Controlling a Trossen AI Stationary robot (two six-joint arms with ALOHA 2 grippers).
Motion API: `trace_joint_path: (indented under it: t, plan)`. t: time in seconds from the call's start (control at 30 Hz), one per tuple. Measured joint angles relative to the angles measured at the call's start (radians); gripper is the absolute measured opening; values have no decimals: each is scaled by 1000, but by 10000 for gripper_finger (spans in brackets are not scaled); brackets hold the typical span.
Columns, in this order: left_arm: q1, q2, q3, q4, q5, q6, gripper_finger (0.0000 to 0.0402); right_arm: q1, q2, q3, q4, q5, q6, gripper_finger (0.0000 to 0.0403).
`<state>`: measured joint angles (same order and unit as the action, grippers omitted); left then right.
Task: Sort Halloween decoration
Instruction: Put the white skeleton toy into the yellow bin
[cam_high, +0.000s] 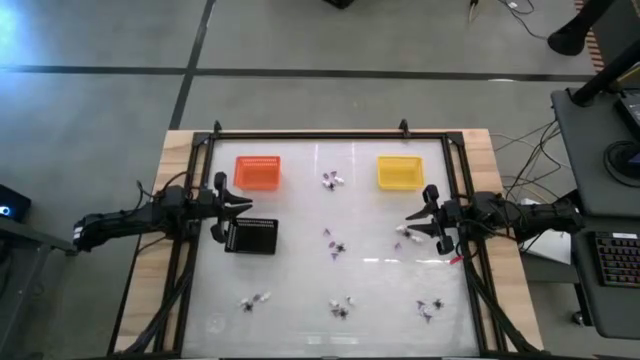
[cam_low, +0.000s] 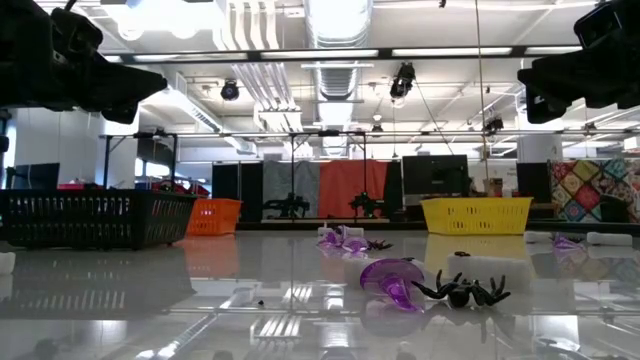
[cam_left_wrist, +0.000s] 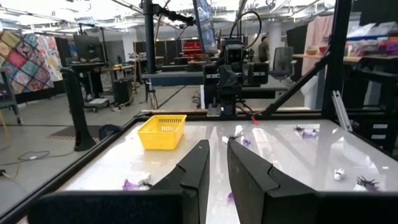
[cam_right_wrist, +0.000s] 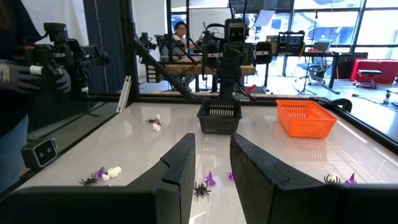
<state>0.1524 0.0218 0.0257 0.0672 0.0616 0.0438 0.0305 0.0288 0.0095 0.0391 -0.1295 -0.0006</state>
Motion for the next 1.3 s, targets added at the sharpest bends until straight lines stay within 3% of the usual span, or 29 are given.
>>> trace_joint_path:
  t: [0.37,0.8,1.1,1.3]
  plan:
    - [0,0,0,12,0,-3,40,0,0,0,0,0,0,91]
    - [0,0,0,62,-53,-112,40,0,0,0,0,0,0,91]
    - [0,0,0,104,-54,-22,40,0,0,0,0,0,0,91]
    - [0,1,0,101,-104,-56,40,0,0,0,0,0,0,91]
